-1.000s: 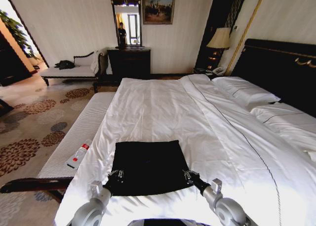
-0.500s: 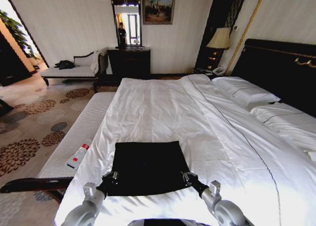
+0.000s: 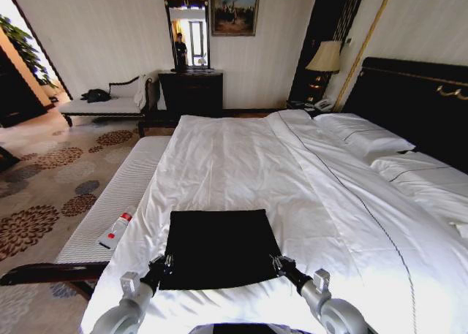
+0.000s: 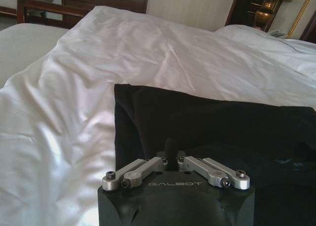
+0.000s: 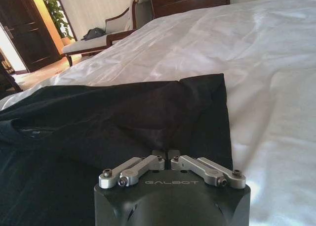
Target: Fold the clothes on the bed.
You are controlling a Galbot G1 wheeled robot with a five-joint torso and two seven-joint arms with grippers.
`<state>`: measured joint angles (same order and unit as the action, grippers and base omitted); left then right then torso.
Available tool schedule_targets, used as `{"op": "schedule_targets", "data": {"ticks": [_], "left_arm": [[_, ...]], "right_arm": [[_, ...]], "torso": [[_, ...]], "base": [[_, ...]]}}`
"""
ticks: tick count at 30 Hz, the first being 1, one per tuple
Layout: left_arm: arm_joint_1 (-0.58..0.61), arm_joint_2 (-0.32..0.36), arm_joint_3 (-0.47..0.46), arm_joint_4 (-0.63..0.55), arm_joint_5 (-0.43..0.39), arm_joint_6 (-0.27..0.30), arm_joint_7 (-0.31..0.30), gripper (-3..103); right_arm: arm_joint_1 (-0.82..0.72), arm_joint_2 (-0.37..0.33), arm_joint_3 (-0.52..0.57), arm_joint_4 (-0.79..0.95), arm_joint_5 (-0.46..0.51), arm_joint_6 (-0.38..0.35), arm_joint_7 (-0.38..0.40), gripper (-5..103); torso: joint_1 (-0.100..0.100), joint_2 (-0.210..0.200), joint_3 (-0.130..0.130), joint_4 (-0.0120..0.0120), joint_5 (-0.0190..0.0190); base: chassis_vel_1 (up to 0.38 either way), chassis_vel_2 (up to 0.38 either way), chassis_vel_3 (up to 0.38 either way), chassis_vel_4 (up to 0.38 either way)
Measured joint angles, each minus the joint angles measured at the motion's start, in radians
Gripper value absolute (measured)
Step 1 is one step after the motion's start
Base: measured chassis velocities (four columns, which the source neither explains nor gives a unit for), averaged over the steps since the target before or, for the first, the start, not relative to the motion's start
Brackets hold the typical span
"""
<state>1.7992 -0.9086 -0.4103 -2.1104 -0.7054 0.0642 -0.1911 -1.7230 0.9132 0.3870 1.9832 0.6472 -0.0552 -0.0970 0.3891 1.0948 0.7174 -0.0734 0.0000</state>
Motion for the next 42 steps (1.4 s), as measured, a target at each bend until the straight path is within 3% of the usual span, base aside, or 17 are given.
{"op": "schedule_targets", "data": {"ticks": [9, 10, 12, 13, 16, 18, 21, 22, 23, 24, 27, 29, 32, 35, 37, 38, 42], "left_arm": [[0.007, -0.029, 0.021, 0.011, 0.019, 0.003, -0.009, 2], [0.011, -0.031, 0.021, 0.011, 0.017, 0.007, -0.016, 7], [0.022, -0.030, 0.017, 0.008, 0.021, 0.010, -0.020, 18], [0.022, -0.030, 0.017, 0.008, 0.021, 0.010, -0.020, 18], [0.048, -0.027, 0.004, -0.013, 0.034, 0.013, -0.021, 29], [0.058, -0.027, -0.003, -0.022, 0.034, 0.014, -0.021, 34], [0.088, -0.026, -0.032, -0.049, 0.033, 0.016, -0.021, 51], [0.088, -0.026, -0.032, -0.049, 0.033, 0.016, -0.021, 51], [0.096, -0.025, -0.044, -0.057, 0.029, 0.016, -0.020, 51], [0.102, -0.025, -0.056, -0.063, 0.023, 0.017, -0.019, 57], [0.109, -0.023, -0.105, -0.085, -0.022, 0.025, -0.017, 72], [0.102, -0.022, -0.122, -0.087, -0.045, 0.030, -0.017, 72], [0.009, -0.011, -0.142, -0.061, -0.122, 0.055, -0.042, 89], [-0.072, 0.003, -0.128, -0.033, -0.160, 0.069, -0.059, 97], [-0.208, 0.029, -0.084, 0.021, -0.208, 0.084, -0.073, 99], [-0.208, 0.029, -0.084, 0.021, -0.208, 0.084, -0.073, 99], [-0.415, 0.080, 0.018, 0.130, -0.257, 0.091, -0.070, 100]], "right_arm": [[-0.005, 0.008, -0.006, -0.015, -0.014, 0.004, 0.006, 1], [-0.007, 0.006, -0.004, -0.014, -0.013, 0.004, 0.006, -2], [-0.011, 0.004, 0.000, -0.010, -0.014, 0.007, 0.005, 8], [-0.011, 0.004, 0.000, -0.010, -0.014, 0.007, 0.005, 8], [-0.026, -0.001, 0.011, 0.000, -0.023, 0.015, 0.001, 25], [-0.034, -0.003, 0.015, 0.004, -0.025, 0.019, 0.000, 25], [-0.055, -0.015, 0.032, 0.014, -0.026, 0.051, -0.001, 41], [-0.055, -0.015, 0.032, 0.014, -0.026, 0.051, -0.001, 41], [-0.060, -0.020, 0.039, 0.016, -0.026, 0.057, -0.001, 47], [-0.062, -0.024, 0.045, 0.016, -0.022, 0.061, 0.000, 47], [-0.063, -0.041, 0.074, 0.017, 0.029, 0.067, 0.005, 62], [-0.058, -0.046, 0.083, 0.020, 0.050, 0.067, 0.007, 68], [0.011, -0.064, 0.093, 0.021, 0.148, 0.040, 0.020, 84], [0.073, -0.071, 0.088, 0.011, 0.209, 0.013, 0.028, 90], [0.172, -0.077, 0.070, -0.033, 0.291, -0.027, 0.032, 98], [0.172, -0.077, 0.070, -0.033, 0.291, -0.027, 0.032, 98], [0.330, -0.066, 0.031, -0.141, 0.384, -0.085, 0.033, 100]], "torso": [[0.000, 0.000, 0.000, 0.0000, 0.0000], [0.000, 0.000, 0.000, 0.0000, 0.0001], [0.000, 0.000, 0.000, 0.0000, -0.0001], [0.000, 0.000, 0.000, 0.0000, -0.0001], [0.000, 0.000, 0.000, 0.0000, 0.0000], [0.000, 0.000, 0.000, 0.0000, 0.0000], [0.000, 0.000, 0.000, 0.0000, 0.0000], [0.000, 0.000, 0.000, 0.0000, 0.0000], [0.000, 0.000, 0.000, 0.0000, 0.0000], [0.000, 0.000, 0.000, 0.0000, 0.0000], [0.000, 0.000, 0.000, 0.0000, 0.0000], [0.000, 0.000, 0.000, 0.0000, 0.0000], [0.000, 0.000, 0.000, 0.0001, 0.0000], [0.000, 0.000, 0.000, 0.0002, -0.0002], [0.000, 0.000, 0.000, -0.0003, -0.0004], [0.000, 0.000, 0.000, -0.0003, -0.0004], [0.000, 0.000, 0.000, 0.0001, 0.0002]], "base": [[0.000, 0.000, 0.000, 0.000], [0.000, 0.000, 0.000, 0.000], [0.000, 0.000, 0.000, 0.000], [0.000, 0.000, 0.000, 0.000], [0.000, 0.000, 0.000, 0.000], [0.000, 0.000, 0.000, 0.000], [0.000, 0.000, 0.000, 0.000], [0.000, 0.000, 0.000, 0.000], [0.000, 0.000, 0.000, 0.000], [0.000, 0.000, 0.000, 0.000], [0.000, 0.000, 0.000, 0.000], [0.000, 0.000, 0.000, 0.000], [0.000, 0.000, 0.000, 0.000], [0.000, 0.000, 0.000, 0.000], [0.000, 0.000, 0.000, 0.000], [0.000, 0.000, 0.000, 0.000], [0.000, 0.000, 0.000, 0.000]]}}
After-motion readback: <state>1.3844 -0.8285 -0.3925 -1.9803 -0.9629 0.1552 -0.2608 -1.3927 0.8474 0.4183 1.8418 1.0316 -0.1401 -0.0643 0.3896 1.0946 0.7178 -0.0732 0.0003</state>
